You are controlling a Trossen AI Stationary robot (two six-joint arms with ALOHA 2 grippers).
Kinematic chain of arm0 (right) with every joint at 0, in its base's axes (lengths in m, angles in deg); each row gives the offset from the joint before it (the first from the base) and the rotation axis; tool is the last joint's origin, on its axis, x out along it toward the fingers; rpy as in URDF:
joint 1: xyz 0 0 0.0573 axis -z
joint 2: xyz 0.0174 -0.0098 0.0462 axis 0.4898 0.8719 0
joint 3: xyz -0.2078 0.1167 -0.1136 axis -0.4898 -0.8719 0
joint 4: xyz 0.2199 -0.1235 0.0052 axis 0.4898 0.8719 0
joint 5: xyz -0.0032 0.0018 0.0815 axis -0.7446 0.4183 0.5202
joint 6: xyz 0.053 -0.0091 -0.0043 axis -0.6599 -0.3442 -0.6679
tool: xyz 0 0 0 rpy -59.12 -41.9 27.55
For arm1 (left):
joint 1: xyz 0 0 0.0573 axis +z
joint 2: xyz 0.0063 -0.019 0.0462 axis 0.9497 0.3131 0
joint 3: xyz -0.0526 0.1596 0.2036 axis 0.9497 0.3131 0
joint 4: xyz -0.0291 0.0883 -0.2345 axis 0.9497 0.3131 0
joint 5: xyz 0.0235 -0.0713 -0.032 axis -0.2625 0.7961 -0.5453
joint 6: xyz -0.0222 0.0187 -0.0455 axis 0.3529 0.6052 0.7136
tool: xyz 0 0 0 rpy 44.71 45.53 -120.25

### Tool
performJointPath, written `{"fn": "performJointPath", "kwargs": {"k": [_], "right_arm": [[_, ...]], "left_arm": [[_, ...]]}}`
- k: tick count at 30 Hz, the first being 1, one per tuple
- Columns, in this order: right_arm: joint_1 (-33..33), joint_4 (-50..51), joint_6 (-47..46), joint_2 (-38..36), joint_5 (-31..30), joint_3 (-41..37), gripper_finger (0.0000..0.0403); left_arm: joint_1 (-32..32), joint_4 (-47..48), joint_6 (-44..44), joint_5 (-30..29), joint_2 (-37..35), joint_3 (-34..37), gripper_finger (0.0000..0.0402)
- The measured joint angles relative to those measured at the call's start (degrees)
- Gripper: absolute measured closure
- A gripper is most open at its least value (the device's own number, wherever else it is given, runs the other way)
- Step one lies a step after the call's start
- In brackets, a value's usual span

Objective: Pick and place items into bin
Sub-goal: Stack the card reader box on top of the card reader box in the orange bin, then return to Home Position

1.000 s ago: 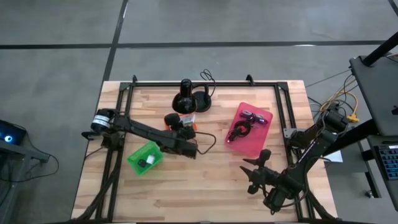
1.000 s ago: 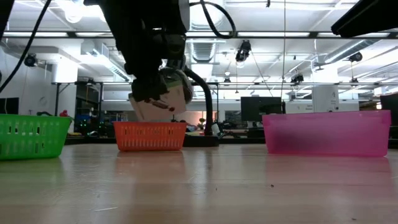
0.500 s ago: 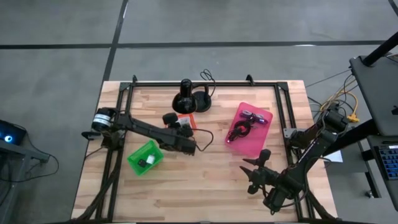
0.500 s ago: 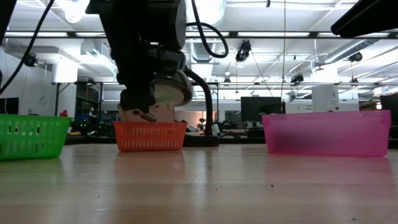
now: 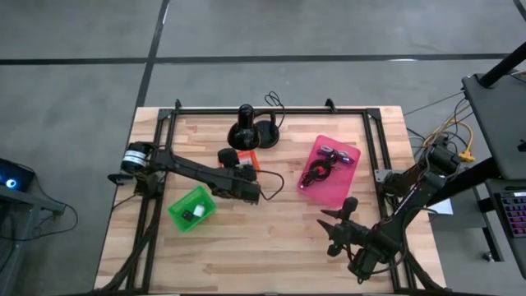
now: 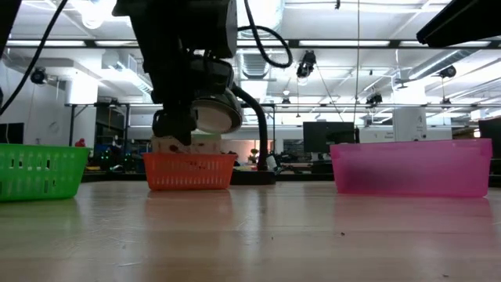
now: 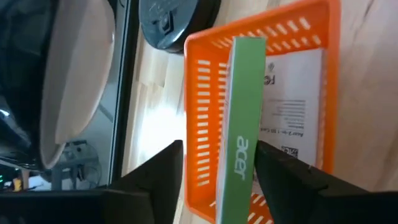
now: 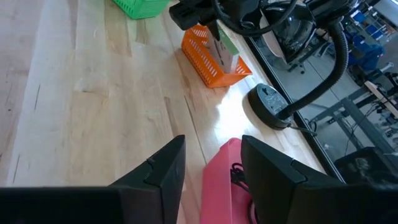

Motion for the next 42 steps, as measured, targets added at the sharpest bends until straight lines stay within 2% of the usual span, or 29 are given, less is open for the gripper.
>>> {"fn": "performJointPath", "kwargs": {"k": [5, 12, 17, 21, 23, 26, 32, 37, 42], "right_arm": [[0.0, 0.0, 0.0, 0.0, 0.01, 0.0, 0.026], [0.0, -0.01, -0.02, 0.0, 0.0, 0.0, 0.0257], [0.0, -0.09, -0.07, 0.0, 0.02, 0.0, 0.0262], [-0.01, -0.89, 0.17, 0.04, 1.35, 0.0, 0.0264], [-0.42, -1.4, 0.25, 0.24, 1.27, 0.02, 0.0264], [-1.34, -1.64, 0.42, 0.78, 1.09, 0.02, 0.0264], [-2.64, -1.53, -0.04, 1.4, 0.98, -0.08, 0.0264], [-3.03, -1.61, -1.05, 1.38, 0.74, -0.65, 0.0268], [-2.99, -1.66, -2.03, 1.36, -2.22, -2.9, 0.0274]], "left_arm": [[0.0, 0.02, -0.5, 0.46, -0.83, -1.08, 0.0204], [0.0, -0.1, -5.09, 8.51, -0.98, -4.03, 0.0201], [-0.13, -0.01, -7.58, 10.36, -1.72, -5.25, 0.0201], [-1.06, -4.86, -10.41, 10.7, -4.1, -3.86, 0.021], [-1.19, -9.34, -12.08, 13.12, -6.7, -2.3, 0.0223], [-1.11, -20.12, -15.85, 20.53, -11.92, 1.72, 0.0249], [-2.07, -51.16, -26.73, 36.91, -22.51, 15.76, 0.031], [-3.09, -65.37, -28.31, 38.86, -33.1, 28.24, 0.0358], [-3.23, -69.84, -28.13, 38.88, -45.49, 39.41, 0.0392]]}}
